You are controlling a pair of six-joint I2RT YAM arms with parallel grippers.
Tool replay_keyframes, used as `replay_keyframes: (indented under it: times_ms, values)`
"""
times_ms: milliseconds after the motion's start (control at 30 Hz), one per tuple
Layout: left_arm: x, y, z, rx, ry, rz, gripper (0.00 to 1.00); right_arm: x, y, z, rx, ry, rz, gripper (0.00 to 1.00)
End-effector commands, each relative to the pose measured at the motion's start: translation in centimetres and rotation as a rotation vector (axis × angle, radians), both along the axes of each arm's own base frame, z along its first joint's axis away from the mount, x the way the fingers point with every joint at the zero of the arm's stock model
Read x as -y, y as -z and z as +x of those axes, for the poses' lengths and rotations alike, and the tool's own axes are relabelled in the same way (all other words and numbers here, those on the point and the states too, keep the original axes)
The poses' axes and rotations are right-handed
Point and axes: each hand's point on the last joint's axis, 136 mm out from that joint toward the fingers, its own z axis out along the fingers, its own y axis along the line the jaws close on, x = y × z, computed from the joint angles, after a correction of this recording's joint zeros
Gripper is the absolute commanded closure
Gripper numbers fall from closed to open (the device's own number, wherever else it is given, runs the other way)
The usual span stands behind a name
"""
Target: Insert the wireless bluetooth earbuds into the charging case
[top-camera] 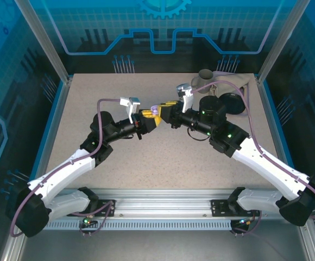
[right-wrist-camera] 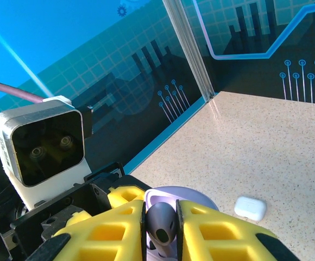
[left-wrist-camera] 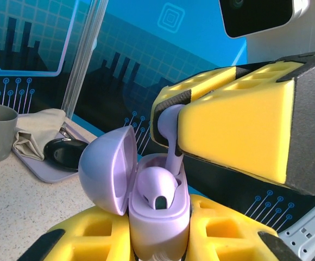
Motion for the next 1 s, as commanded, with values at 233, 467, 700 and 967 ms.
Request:
replay_keyframes:
  times_ms: [233, 467, 700, 967]
  values:
    - [-0.48, -3.65, -0.77, 0.082, -0.008, -0.071, 0.86, -0.26, -0.4, -0.79, 0.019, -0.022, 0.002, 0.76]
    - [-0.42, -3.65, -0.89, 0.083, -0.001, -0.07, 0.85, -0.21, -0.37, -0.85, 0.02, -0.022, -0.004, 0.72]
    - [-0.24, -3.63, -1.09, 0.083, 0.014, -0.063, 0.86, -0.22, -0.46, -0.89, 0.021, -0.025, -0.008, 0.66]
    - [-0.08, -3.45, -1.26, 0.082, 0.027, -0.054, 0.86, 0.02, -0.76, -0.87, 0.031, -0.016, -0.022, 0.61]
